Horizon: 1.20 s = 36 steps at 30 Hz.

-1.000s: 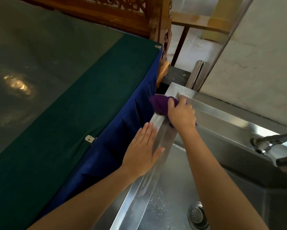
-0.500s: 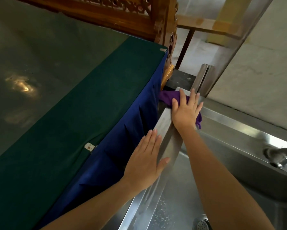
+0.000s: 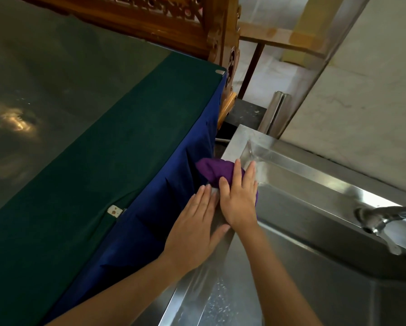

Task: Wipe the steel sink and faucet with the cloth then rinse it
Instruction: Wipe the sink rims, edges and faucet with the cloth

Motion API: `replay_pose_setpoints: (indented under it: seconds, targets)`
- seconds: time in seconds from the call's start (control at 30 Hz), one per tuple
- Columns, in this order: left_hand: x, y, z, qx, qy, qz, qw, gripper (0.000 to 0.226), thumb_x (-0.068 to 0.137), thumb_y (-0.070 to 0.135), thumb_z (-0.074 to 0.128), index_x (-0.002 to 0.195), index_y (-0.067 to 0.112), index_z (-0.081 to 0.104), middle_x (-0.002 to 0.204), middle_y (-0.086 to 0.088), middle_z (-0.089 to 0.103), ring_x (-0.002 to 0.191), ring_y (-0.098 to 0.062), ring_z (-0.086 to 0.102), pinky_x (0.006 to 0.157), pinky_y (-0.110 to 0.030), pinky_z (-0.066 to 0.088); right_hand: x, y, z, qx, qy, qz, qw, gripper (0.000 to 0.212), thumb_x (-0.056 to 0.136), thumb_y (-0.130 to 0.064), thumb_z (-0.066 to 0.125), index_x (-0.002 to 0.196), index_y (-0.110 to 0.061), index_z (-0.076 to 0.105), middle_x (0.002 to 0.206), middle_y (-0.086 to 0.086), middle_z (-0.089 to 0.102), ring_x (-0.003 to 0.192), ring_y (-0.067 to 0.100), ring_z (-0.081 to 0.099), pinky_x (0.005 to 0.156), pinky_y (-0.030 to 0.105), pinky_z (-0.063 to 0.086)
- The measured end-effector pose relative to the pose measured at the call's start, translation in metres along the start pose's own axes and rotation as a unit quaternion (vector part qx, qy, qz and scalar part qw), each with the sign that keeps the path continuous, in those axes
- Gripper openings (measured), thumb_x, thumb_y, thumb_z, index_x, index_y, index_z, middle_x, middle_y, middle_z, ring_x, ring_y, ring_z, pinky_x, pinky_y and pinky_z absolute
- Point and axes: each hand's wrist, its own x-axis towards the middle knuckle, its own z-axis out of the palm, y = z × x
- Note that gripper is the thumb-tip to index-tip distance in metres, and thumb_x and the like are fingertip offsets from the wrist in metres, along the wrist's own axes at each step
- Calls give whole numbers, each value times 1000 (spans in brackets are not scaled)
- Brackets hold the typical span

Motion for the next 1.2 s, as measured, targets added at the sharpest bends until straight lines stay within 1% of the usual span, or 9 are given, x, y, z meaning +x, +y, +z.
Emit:
replay_pose_setpoints:
  seconds: [0.1,0.17,0.27,0.57,0.67,0.77,0.9,1.0,1.2]
  targets:
    - [0,-1,0,-3,-5,-1,1000,72,97,56,11,145,5,27,153,-12,27,144,-21,17,113,-37,22,-4,5,-16,-14,35,27,999,69,91,-46,49,148,-20,19,154,16,14,141,32,17,112,42,28]
    - [0,-1,1,-1,-4,-3,1000,72,97,56,11,145,5,26,153,-12,27,144,-22,18,112,-38,20,-9,6,-21,-69,37,19,997,66,90,-48,50,144,-19,27,145,12,30,130,27,31,101,35,39]
    - [1,-1,2,19,-9,4,1000,72,97,55,13,144,3,28,152,-15,28,143,-25,21,110,-40,19,5,11,-18,-90,22,-8,996,64,94,-44,44,146,-12,25,146,10,36,132,26,32,106,34,35]
    - [-1,0,5,50,-5,4,999,73,96,56,18,143,0,30,152,-17,28,143,-27,20,112,-40,16,44,23,-20,-123,26,-2,992,59,100,-40,31,149,-13,14,156,11,22,144,28,19,117,37,17]
    - [-1,1,4,48,-5,2,999,74,96,56,16,143,1,29,152,-17,28,143,-27,20,116,-39,21,28,26,-16,-154,35,-40,987,59,98,-42,36,146,-9,27,149,15,38,136,32,33,110,41,31]
    - [-1,0,2,41,-8,3,999,75,96,57,12,142,1,30,151,-17,30,142,-27,24,114,-41,28,19,29,-23,-209,85,-87,970,61,91,-51,45,133,-6,47,127,15,58,113,34,49,91,42,45]
    - [-13,-2,-1,26,-21,-8,999,73,97,54,9,141,2,34,148,-16,36,139,-28,31,113,-40,29,38,21,-33,-93,46,-206,973,53,93,-45,45,138,-16,41,144,12,38,131,26,34,109,39,31]
    - [-46,-6,1,23,-17,-1,1000,69,97,53,15,143,4,32,150,-14,34,140,-27,28,111,-38,21,51,22,-20,-73,-5,-312,947,42,99,-32,32,136,-19,46,144,6,45,133,22,39,111,48,29]
    - [-82,-11,-3,34,-22,-11,999,68,98,52,16,143,4,33,150,-13,32,141,-25,26,112,-38,19,29,17,-1,-49,57,-276,958,40,98,-30,32,129,-18,54,133,3,55,121,20,47,108,35,30]
